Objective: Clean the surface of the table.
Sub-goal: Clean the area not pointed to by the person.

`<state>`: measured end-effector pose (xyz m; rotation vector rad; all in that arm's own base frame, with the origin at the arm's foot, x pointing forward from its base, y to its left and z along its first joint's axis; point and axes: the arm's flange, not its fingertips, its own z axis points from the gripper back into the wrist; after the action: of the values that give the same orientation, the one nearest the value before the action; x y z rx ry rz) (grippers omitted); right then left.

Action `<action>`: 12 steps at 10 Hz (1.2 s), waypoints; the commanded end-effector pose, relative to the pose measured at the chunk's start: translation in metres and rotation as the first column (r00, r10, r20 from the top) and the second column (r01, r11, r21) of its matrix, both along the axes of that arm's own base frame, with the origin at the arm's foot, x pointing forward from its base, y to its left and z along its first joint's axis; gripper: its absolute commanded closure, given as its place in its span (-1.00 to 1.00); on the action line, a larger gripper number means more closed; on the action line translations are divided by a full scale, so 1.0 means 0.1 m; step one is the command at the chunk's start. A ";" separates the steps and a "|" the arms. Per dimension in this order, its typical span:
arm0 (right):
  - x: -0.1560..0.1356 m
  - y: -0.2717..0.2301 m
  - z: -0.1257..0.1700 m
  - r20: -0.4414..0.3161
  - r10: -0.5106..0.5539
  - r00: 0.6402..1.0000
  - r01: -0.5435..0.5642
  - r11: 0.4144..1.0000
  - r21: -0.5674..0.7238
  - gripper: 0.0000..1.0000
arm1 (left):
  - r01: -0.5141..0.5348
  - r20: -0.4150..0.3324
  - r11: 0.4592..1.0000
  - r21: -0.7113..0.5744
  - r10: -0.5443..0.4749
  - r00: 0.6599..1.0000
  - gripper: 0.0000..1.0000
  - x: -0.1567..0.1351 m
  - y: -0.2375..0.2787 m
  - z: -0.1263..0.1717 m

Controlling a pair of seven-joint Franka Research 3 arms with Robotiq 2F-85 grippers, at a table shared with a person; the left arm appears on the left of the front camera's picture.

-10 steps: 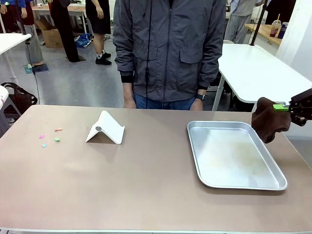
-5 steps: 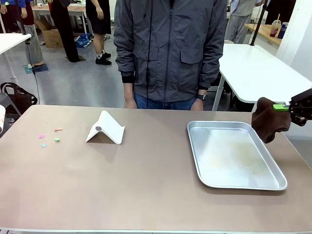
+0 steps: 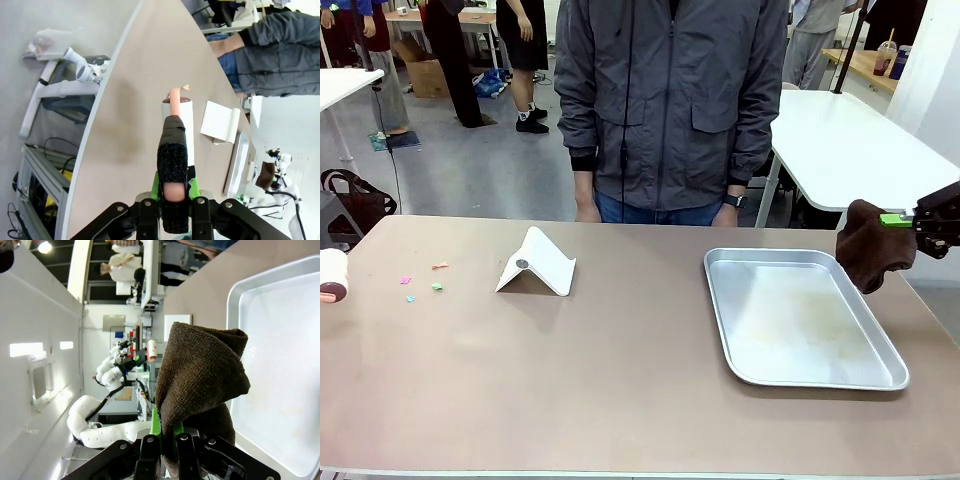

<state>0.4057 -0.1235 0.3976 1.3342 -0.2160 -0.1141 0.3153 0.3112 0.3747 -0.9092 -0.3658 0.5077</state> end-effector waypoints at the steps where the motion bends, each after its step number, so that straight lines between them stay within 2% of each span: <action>1: 0.03 0.01 0.06 0.001 -0.006 1.000 0.006 1.000 0.012 0.81 | -0.065 -0.035 0.998 -0.026 0.064 0.997 0.55 0.13 -0.08 -0.08; 4: 0.03 0.01 0.06 0.001 -0.006 1.000 0.006 1.000 0.012 0.81 | -0.091 -0.087 0.996 -0.010 0.090 0.992 0.55 0.26 -0.23 -0.27; 7: 0.03 0.01 0.06 0.001 -0.006 1.000 0.006 1.000 0.012 0.81 | -0.090 -0.109 0.996 0.003 0.089 0.990 0.55 0.34 -0.38 -0.34; 12: 0.03 0.01 0.06 0.001 -0.006 1.000 0.006 1.000 0.012 0.81 | -0.031 -0.157 0.998 0.054 0.039 0.987 0.55 0.46 -0.64 -0.51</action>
<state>0.4057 -0.1236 0.3976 1.3341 -0.2161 -0.1141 0.3622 0.2587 0.3365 -0.8451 -0.2807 0.5809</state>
